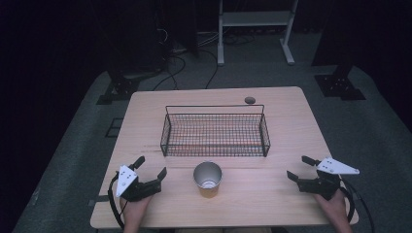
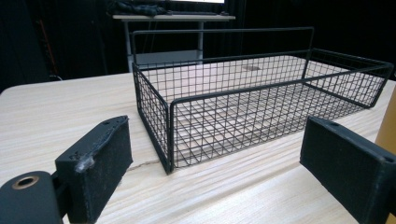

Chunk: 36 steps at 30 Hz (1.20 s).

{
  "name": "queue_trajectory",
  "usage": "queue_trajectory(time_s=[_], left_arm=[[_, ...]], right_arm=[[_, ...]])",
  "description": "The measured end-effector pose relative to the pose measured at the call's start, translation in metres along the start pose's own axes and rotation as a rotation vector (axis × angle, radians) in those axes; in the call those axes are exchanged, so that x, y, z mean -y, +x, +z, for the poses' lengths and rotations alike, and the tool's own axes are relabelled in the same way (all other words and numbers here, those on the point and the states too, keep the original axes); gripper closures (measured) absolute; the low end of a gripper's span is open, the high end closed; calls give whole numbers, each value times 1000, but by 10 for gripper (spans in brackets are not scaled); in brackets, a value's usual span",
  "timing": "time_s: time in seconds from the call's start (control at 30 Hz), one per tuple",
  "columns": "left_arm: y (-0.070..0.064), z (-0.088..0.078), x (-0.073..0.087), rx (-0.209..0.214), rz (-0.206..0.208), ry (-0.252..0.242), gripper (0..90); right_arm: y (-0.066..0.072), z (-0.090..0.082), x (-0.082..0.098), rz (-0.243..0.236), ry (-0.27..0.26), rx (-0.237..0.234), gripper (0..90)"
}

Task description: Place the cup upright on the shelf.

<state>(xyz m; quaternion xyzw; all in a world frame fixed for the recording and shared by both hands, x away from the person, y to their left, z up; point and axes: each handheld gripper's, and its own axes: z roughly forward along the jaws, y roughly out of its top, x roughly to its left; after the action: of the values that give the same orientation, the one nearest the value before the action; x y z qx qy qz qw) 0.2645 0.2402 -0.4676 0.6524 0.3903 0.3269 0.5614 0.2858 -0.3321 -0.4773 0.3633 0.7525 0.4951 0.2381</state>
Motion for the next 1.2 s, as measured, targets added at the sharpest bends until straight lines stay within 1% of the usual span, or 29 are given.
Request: queue_trajectory(time_s=[0.23, 0.37, 0.4, 0.47, 0.57, 0.8, 0.93, 1.2], left_arm=[[-2, -1, 0, 17, 7, -6, 81], [-4, -3, 0, 41, 11, -8, 81], [-4, -3, 0, 41, 11, -8, 81], [-5, -3, -1, 58, 10, -17, 81], [-6, -2, -1, 68, 11, -18, 79], [-8, -1, -1, 82, 10, -24, 71], [-10, -1, -1, 87, 5, -37, 43], [-16, 1, -2, 133, 23, -41, 23]], right_arm=[[0, 0, 0, -2, 1, 2, 139], [1, 1, 0, -8, 7, 4, 140], [1, 1, 0, -8, 9, 5, 140], [1, 1, 0, -5, 8, 7, 139], [1, 1, 0, -5, 8, 6, 140], [1, 1, 0, -1, 7, 4, 139], [1, 1, 0, -4, 7, 5, 140], [1, 1, 0, 0, 7, 5, 139]])
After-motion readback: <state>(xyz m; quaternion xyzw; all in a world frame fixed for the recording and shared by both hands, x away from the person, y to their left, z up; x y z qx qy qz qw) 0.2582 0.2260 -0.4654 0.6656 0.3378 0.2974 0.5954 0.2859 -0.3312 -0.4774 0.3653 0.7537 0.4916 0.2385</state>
